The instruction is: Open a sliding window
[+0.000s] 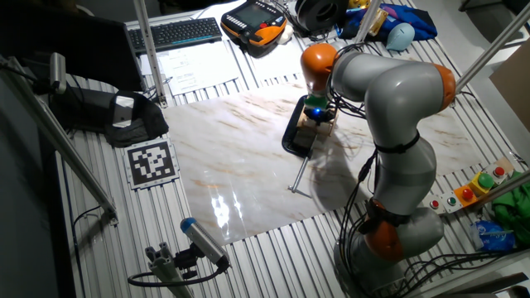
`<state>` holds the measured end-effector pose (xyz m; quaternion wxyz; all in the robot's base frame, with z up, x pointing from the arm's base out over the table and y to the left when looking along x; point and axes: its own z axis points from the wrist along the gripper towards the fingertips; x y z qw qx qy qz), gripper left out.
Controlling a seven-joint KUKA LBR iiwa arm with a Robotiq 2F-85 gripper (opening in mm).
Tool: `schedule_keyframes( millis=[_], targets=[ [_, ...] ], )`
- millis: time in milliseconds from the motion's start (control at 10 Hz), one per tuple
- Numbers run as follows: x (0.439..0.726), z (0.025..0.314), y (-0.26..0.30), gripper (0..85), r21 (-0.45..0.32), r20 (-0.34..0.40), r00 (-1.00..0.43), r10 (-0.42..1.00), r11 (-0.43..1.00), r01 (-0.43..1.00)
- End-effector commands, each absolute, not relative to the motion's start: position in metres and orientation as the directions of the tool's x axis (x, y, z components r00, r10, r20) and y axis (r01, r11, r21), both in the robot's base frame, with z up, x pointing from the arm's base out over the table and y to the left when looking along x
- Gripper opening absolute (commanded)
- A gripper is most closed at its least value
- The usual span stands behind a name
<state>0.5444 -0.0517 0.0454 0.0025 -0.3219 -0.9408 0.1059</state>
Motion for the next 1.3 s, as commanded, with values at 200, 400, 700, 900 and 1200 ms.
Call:
schedule_keyframes(
  millis=[200, 400, 700, 900, 1200],
  targets=[
    [0.5454, 0.0462, -0.0504, 0.0, -0.203, -0.063, -0.793, 0.606, 0.77, 0.605],
    [0.5457, 0.0459, -0.0493, 0.0, -0.204, -0.062, -0.793, 0.606, 0.77, 0.605],
    [0.5454, 0.0462, -0.0504, 0.0, -0.21, -0.067, -0.793, 0.606, 0.768, 0.605],
    [0.5446, 0.0465, -0.0518, 0.0, -0.216, -0.072, -0.793, 0.605, 0.767, 0.605],
    [0.5449, 0.0451, -0.0518, 0.0, -0.213, -0.065, -0.793, 0.605, 0.768, 0.604]
  ],
)
